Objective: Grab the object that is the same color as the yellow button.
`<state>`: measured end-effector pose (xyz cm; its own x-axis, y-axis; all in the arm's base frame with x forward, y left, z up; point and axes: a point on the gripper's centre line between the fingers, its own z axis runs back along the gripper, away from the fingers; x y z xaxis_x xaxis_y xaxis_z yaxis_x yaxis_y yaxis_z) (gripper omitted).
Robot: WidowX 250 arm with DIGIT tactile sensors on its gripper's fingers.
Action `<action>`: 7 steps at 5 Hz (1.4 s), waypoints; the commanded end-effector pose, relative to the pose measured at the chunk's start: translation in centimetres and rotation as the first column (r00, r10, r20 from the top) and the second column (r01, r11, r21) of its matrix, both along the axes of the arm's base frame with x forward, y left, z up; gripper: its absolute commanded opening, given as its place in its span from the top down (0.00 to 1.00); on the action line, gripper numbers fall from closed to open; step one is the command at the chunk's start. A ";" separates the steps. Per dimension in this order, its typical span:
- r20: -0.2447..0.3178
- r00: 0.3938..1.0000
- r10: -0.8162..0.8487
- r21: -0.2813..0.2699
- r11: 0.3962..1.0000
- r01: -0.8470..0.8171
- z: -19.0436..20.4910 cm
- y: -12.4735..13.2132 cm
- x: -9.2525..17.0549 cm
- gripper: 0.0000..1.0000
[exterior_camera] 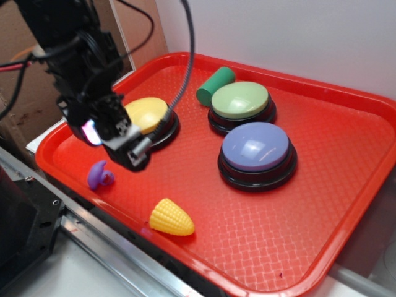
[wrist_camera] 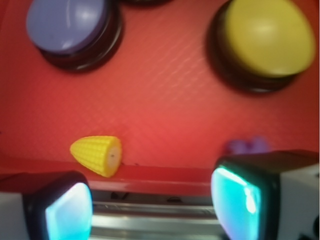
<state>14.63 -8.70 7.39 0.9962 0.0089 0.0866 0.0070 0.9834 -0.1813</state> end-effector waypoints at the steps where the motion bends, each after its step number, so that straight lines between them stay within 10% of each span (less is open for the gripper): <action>1: -0.036 0.990 -0.134 -0.016 0.991 0.133 -3.7 -4.5 0.7 0.00; 4: -0.109 0.986 -0.122 0.043 0.991 0.127 -6.8 -6.4 1.7 0.00; 5: -0.116 0.989 -0.090 0.043 0.994 0.096 -6.9 -5.9 1.9 1.00; 7: -0.124 0.992 -0.019 0.030 0.999 0.023 -5.3 -4.1 2.2 1.00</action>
<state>16.66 -12.29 1.23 0.9969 -0.0054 -0.0781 -0.0049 0.9914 -0.1311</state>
